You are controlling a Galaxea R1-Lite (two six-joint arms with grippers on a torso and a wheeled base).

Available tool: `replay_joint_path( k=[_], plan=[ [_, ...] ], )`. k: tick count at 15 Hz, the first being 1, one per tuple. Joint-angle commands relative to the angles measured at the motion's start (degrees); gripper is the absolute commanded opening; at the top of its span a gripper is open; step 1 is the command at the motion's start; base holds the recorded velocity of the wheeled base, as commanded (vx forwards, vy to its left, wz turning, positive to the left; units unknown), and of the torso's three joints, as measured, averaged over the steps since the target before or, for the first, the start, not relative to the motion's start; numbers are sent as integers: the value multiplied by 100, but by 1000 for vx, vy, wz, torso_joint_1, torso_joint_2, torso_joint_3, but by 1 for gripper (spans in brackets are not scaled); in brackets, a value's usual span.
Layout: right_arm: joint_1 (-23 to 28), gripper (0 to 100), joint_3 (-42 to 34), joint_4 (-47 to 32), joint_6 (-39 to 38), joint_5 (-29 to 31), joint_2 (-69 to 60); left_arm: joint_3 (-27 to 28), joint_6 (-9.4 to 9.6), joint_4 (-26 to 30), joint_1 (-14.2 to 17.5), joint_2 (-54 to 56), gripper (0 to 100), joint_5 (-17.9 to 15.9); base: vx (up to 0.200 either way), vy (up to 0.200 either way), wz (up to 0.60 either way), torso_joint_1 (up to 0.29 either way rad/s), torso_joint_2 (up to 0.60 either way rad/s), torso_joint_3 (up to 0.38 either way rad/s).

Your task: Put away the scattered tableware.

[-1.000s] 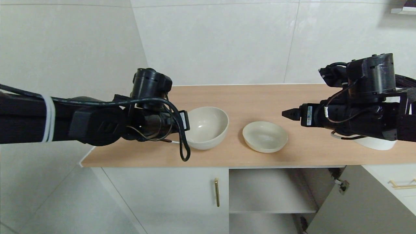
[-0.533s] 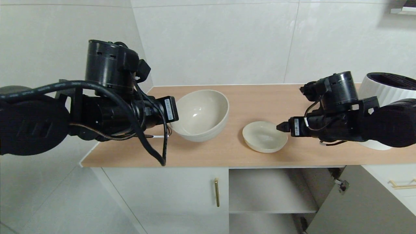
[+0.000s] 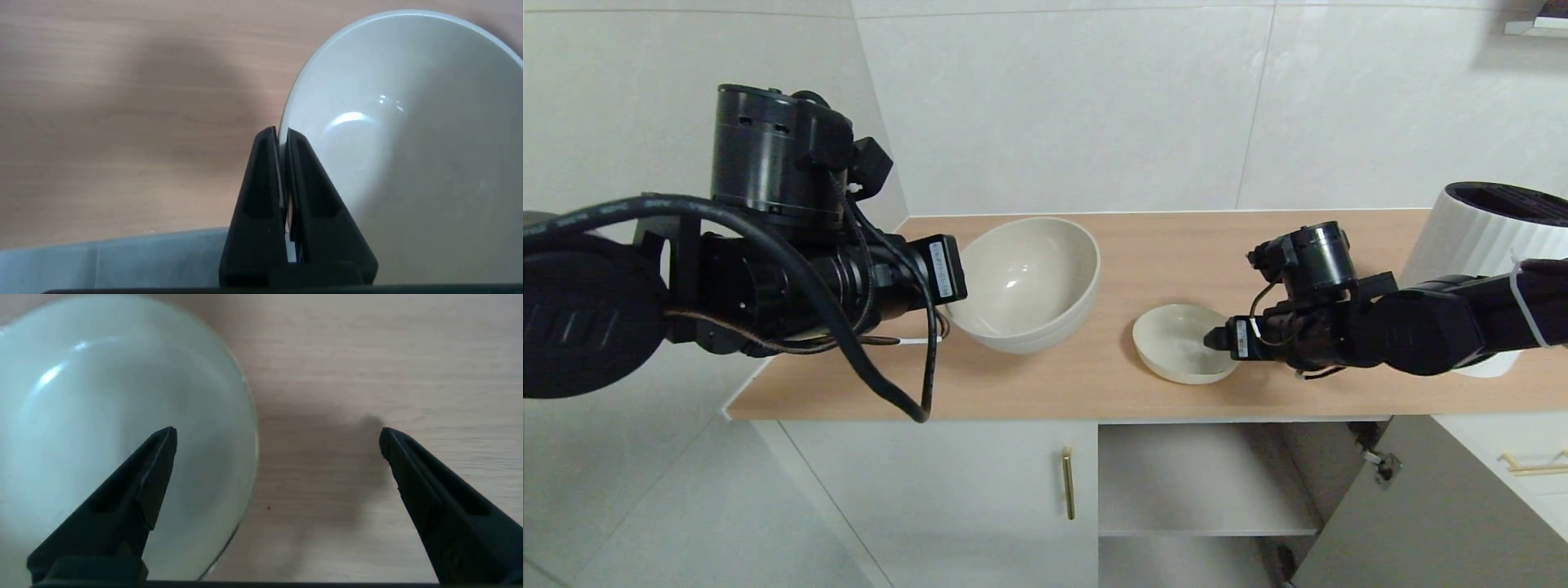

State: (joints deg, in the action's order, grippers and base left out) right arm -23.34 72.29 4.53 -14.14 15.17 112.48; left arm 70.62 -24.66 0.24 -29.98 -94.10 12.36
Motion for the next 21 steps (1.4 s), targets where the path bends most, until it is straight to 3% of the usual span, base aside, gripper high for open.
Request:
replay_joint_path(
  k=[1,6,8,10,14,17,21],
  plan=[
    [-3,0,4,12,-10,-5,54,-13,-4,2,1,23,0,3,0,0,0,0,0,0],
    [-21,0,-22,56,-45,-22,-113,-75,49,2,1,137,0,-50,0,0,0,0,0,0],
    [-21,0,-57,21,-133,-181,-367,-470,392,-60,-26,296,0,-94,0,0,0,0,0,0],
    [-21,0,-154,-102,-194,-506,-710,-1147,700,-692,-105,436,0,-181,0,0,0,0,0,0],
    [-21,0,-760,-471,-186,-892,-1677,-2017,770,-1369,-193,463,0,-173,0,0,0,0,0,0],
    [-206,0,-1446,-489,-142,-1191,-2424,-2325,770,-1457,-219,568,0,-155,0,0,0,0,0,0],
    [-232,0,-2228,-471,-159,-1183,-2890,-3335,752,-1457,-342,1359,0,-146,0,0,0,0,0,0]
  ],
)
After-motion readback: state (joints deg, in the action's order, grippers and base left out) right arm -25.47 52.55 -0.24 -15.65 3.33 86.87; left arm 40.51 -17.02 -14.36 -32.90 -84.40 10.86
